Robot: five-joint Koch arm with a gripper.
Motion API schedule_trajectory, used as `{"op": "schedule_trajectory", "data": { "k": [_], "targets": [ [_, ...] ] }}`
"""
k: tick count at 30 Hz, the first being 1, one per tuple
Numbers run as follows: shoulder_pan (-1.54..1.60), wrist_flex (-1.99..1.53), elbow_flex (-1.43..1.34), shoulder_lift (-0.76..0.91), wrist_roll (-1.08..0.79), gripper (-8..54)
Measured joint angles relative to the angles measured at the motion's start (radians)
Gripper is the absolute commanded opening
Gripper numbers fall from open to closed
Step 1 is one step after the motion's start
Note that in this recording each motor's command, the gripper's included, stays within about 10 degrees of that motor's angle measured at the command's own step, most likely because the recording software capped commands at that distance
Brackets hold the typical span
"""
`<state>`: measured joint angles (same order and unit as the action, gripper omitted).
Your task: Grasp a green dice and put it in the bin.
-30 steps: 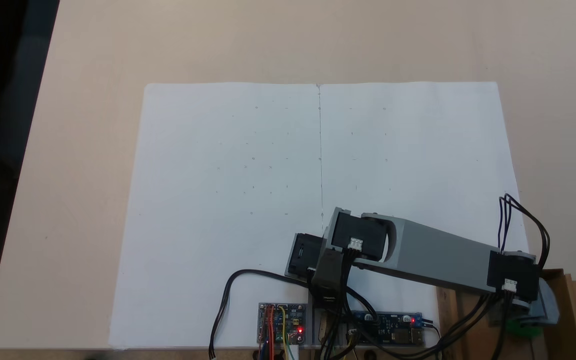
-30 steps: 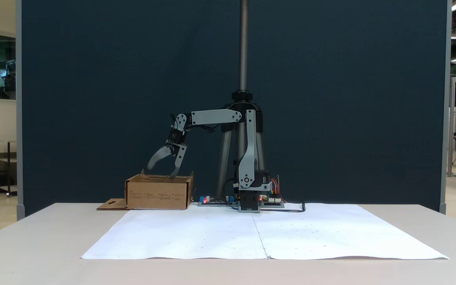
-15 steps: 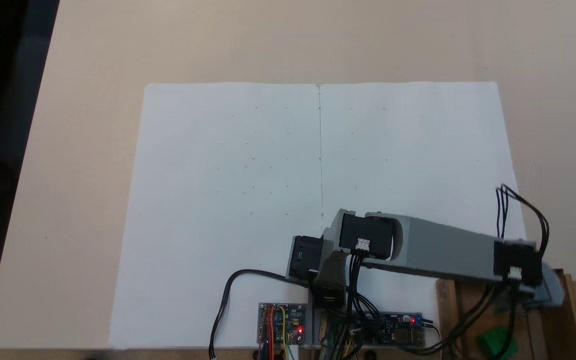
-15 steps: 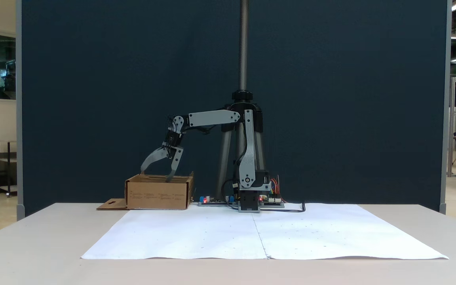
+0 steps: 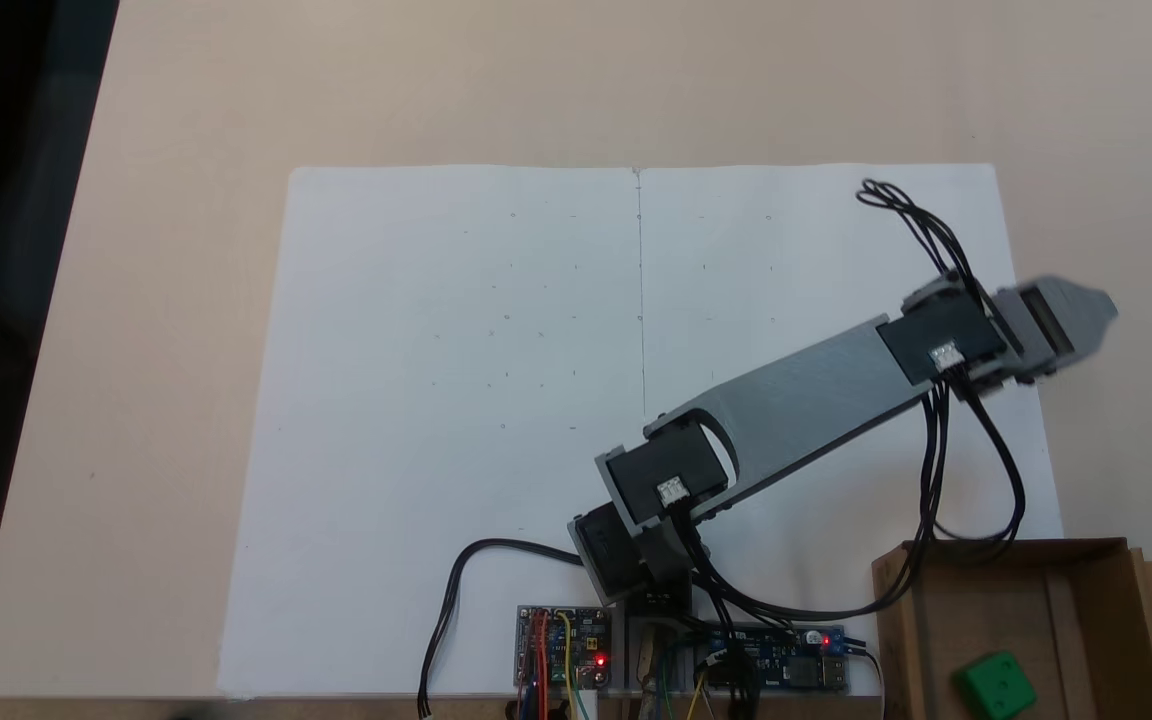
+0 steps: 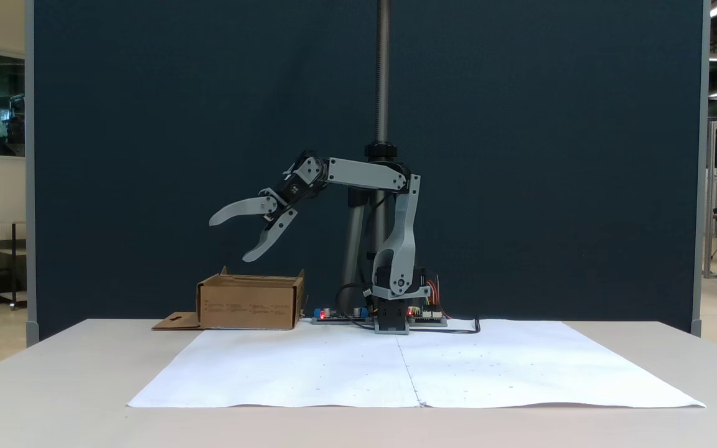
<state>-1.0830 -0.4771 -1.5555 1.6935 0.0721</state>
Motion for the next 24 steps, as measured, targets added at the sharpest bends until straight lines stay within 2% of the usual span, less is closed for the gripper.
{"op": "schedule_trajectory", "data": {
  "k": [14, 24],
  "targets": [
    [0.6, 0.0, 0.005, 0.028, 0.006, 43.4],
    [0.982, 0.026, -0.206, 0.13, 0.006, 43.7]
  ]
}}
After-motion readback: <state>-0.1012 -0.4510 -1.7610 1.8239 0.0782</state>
